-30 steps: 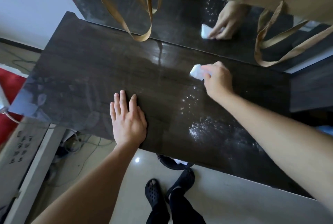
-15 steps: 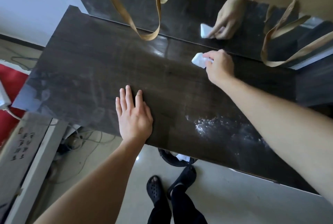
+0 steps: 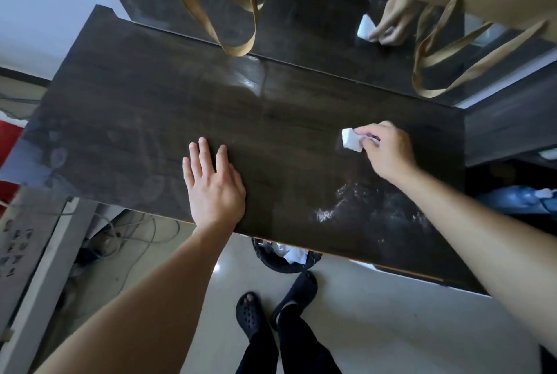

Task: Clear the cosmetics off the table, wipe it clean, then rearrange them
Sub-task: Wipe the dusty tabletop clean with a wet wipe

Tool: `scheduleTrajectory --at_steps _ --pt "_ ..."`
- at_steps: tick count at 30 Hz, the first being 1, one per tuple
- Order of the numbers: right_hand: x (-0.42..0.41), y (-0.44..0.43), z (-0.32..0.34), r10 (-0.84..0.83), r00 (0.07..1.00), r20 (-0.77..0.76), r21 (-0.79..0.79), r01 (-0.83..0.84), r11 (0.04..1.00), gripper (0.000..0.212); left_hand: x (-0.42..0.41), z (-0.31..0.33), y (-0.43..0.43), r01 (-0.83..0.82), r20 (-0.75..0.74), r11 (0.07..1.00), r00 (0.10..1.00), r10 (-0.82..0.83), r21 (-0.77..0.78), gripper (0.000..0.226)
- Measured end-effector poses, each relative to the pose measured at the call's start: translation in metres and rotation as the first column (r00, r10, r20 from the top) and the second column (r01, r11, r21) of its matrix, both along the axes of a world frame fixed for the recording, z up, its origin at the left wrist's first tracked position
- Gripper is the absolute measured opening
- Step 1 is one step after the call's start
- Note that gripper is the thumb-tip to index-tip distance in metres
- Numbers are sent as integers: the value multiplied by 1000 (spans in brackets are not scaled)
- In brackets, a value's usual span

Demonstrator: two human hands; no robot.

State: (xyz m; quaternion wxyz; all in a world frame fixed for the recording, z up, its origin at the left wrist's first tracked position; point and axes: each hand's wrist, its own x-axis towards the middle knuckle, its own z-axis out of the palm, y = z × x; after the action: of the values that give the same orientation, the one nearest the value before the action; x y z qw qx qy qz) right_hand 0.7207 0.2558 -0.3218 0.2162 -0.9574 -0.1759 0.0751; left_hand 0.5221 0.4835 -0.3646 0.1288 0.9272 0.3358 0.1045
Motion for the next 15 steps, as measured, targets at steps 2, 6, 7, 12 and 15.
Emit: scheduleTrajectory --at_steps 2,6,7,12,15 --pt "-31 -1 -5 33 998 47 -3 -33 999 26 0 0 0 -2 4 1000 1000 2 -5 39" --pt "-138 -20 -2 183 983 -18 102 -181 978 29 1 0 1 -3 17 1000 1000 3 -10 38" --pt "-158 -24 2 210 973 -93 125 -198 972 29 1 0 0 -4 24 1000 1000 4 -14 38" --pt "-123 -13 10 90 992 -91 165 -74 983 25 0 -1 1 -1 41 1000 999 2 -15 38" --pt "-96 3 1 -61 998 -27 55 62 997 28 0 -2 1 2 50 1000 999 -1 -6 38"
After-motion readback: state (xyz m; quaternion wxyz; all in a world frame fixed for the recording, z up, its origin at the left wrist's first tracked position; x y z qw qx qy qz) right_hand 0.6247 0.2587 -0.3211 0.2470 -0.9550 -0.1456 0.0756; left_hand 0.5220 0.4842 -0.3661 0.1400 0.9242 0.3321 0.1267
